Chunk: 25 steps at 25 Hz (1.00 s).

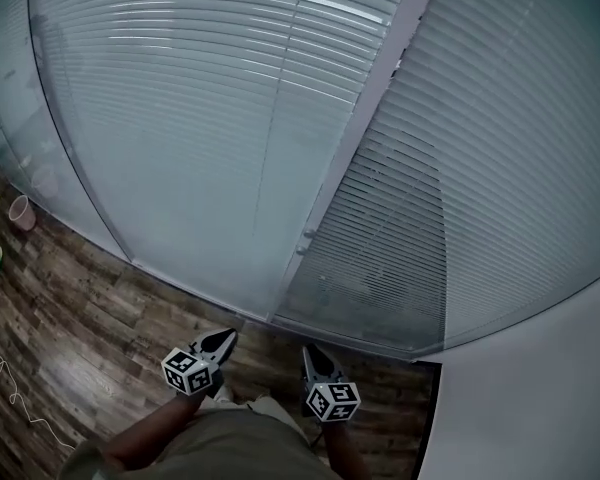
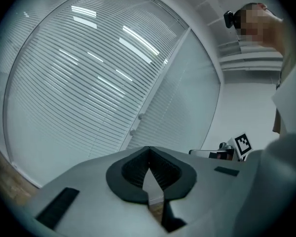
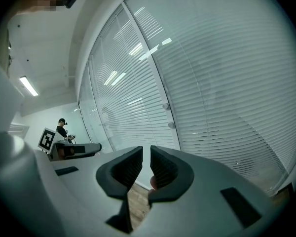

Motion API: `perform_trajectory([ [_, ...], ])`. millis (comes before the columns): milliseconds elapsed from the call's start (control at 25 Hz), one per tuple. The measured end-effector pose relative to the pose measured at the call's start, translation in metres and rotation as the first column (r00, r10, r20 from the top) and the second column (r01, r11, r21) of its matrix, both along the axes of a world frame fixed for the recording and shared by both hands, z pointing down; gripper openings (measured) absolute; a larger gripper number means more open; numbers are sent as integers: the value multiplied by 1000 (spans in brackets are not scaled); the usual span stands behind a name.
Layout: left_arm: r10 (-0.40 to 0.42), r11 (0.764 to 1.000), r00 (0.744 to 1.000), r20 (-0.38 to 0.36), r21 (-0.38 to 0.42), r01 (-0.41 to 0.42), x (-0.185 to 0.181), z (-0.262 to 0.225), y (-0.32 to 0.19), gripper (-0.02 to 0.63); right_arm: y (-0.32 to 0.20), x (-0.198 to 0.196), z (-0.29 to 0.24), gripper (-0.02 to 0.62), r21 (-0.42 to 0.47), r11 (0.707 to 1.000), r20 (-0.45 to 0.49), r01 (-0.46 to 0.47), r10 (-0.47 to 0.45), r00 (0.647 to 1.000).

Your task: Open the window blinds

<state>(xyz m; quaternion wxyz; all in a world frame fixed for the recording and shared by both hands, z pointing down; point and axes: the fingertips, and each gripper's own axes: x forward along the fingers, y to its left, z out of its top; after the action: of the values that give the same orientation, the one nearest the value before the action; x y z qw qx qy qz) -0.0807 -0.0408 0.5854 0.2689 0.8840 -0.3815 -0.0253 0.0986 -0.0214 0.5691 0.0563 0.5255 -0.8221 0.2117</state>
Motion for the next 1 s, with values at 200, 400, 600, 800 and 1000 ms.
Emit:
perform_trajectory([
  [200, -58, 998, 998, 29, 21, 58, 23, 3, -3, 14, -4, 33, -3, 52, 6, 999, -33, 50, -50, 998],
  [400, -98, 995, 995, 25, 6, 97, 28, 22, -2, 14, -9, 51, 10, 54, 3, 999, -31, 34, -34, 999],
  [600, -89, 996, 995, 39, -4, 89, 25, 32, -11, 15, -13, 46, 19, 54, -18, 999, -34, 42, -43, 999],
  [800, -45, 999, 998, 32, -3, 45, 22, 32, -33, 14, -28, 39, 18, 54, -27, 1000, 3, -16, 16, 1000],
  [1000, -22, 995, 999, -43, 100, 27, 13, -4, -47, 15, -30, 29, 7, 54, 33, 999, -4, -25, 25, 1000],
])
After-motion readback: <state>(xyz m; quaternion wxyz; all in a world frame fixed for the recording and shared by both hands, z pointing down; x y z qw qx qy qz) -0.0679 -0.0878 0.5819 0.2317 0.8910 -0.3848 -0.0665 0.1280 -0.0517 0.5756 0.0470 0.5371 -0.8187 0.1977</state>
